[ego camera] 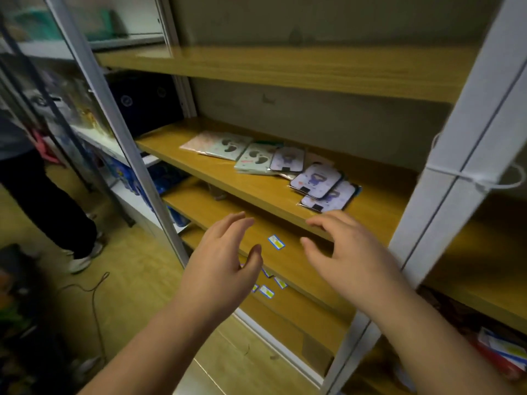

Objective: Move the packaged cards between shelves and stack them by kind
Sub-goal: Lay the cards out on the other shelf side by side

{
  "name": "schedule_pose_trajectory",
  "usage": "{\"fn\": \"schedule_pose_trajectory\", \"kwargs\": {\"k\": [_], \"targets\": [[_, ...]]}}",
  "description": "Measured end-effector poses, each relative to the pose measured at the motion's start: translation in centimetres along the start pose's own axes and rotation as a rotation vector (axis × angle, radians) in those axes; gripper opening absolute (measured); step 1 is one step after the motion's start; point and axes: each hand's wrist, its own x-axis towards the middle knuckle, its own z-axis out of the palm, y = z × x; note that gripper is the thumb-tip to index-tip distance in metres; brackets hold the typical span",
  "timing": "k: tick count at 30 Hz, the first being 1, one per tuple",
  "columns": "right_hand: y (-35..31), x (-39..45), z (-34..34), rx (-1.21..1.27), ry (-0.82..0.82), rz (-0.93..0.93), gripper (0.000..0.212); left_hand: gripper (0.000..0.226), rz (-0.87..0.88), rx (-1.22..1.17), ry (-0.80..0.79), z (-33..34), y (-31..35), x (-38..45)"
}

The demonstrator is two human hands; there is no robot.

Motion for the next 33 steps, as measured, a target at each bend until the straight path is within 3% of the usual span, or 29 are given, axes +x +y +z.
{"fn": "schedule_pose_trajectory", "kwargs": {"k": [9, 19, 23, 27, 33], "targets": [[-1.1, 8.9, 4.3, 0.037, 0.004, -0.021, 0.034, 0.049, -0.013, 0.051, 0.036, -1.1, -4.6, 9.7], [-0.5, 13.5, 7.1, -0.02, 0.023, 0.15, 0.034, 0.043, 0.029, -0.07, -0.047, 3.1, -11.0, 20.4], [-1.1, 14.3, 7.7, -0.058, 0.072, 0.264, 0.036, 0.048, 0.147, 0.11, -0.091, 4.7, -13.1, 25.7], [-1.6, 15.5, 8.9, -0.129, 0.12, 0.361, 0.033, 0.07, 0.154, 0.258, -0.21, 6.7, -14.4, 29.8], [-2.4, 15.8, 10.3, -0.219, 0.184, 0.49, 0.033, 0.084, 0.045, -0.164, -0.372, 7.9, -16.7, 33.5]]}}
